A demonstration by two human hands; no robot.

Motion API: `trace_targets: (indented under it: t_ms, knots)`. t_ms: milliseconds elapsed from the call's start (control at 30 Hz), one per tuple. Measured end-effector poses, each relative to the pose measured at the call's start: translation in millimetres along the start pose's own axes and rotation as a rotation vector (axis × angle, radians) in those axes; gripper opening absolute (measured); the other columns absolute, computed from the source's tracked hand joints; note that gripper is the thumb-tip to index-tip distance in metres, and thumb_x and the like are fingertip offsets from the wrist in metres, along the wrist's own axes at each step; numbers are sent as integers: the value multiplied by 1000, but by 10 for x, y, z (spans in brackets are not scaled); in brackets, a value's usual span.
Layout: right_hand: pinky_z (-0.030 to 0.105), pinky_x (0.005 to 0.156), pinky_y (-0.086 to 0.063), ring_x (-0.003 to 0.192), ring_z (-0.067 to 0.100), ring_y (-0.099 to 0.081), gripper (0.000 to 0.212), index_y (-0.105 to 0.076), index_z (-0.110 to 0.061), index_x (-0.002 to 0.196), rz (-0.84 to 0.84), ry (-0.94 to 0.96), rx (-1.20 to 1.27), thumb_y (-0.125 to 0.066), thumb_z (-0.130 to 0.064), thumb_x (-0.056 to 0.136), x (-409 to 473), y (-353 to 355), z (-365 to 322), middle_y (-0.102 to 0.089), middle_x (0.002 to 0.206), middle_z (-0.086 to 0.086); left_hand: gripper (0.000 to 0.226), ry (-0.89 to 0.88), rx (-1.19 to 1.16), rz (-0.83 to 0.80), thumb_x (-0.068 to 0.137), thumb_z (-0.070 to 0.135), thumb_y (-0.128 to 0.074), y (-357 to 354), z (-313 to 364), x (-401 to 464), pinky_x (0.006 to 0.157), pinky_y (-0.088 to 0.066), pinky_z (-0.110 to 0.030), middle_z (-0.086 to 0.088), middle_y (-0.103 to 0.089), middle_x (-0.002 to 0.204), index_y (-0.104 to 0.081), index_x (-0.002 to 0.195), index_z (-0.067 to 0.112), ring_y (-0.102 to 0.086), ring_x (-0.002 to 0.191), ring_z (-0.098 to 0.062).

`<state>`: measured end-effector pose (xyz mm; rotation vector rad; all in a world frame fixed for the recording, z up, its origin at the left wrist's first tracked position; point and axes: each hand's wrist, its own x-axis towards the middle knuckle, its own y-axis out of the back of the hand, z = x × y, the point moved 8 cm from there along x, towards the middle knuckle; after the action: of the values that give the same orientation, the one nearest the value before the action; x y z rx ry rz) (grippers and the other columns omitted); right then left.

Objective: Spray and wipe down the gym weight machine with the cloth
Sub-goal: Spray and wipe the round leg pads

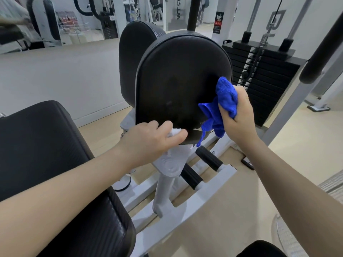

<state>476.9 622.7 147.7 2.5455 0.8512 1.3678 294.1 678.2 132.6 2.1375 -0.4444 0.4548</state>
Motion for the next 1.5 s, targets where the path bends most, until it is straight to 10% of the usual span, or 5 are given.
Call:
trace_targets:
  t_ms: [433, 733, 1100, 1300, 1500]
  knots:
    - [-2, 76, -32, 83, -12, -42, 23, -52, -1, 105, 112, -12, -88, -52, -13, 85, -191, 58, -192, -42, 99, 3, 47, 1349, -1347, 295, 87, 29, -63, -399, -1044, -478, 56, -51, -25, -3, -57, 92, -41, 128, 20, -57, 56, -12]
    - [22, 79, -44, 94, 16, -49, 42, -43, -5, 120, 300, -182, -116, -55, -14, 82, -15, -41, -264, -48, 112, 10, 41, 1345, -1496, -31, 90, 42, -54, -746, -981, -538, 49, -49, -25, -4, -56, 70, -49, 123, 18, -56, 50, -11]
    - [35, 56, -48, 67, 29, -57, 42, -43, -31, 109, 116, 518, -719, -62, -7, 80, -144, -876, -999, -44, 98, 5, 33, 1295, -1673, -12, 88, 42, -57, -847, -977, -510, 46, -46, -26, -1, -56, 68, -52, 113, 21, -53, 47, -13]
    - [15, 69, -42, 75, -4, -47, 19, -44, -28, 86, 416, -292, 17, -53, -45, 87, 174, -396, -645, -42, 75, -14, 31, 1252, -1660, -22, 88, 41, -57, -829, -977, -523, 47, -46, -26, -1, -57, 74, -53, 113, 23, -54, 48, -12]
    - [24, 67, -41, 76, 9, -49, 21, -41, -36, 76, -30, -134, -76, -55, -48, 87, -144, -922, -692, -47, 77, -12, 21, 1288, -1714, 47, 86, 35, -62, -714, -981, -592, 44, -45, -26, -4, -53, 75, -48, 96, 23, -51, 47, -14]
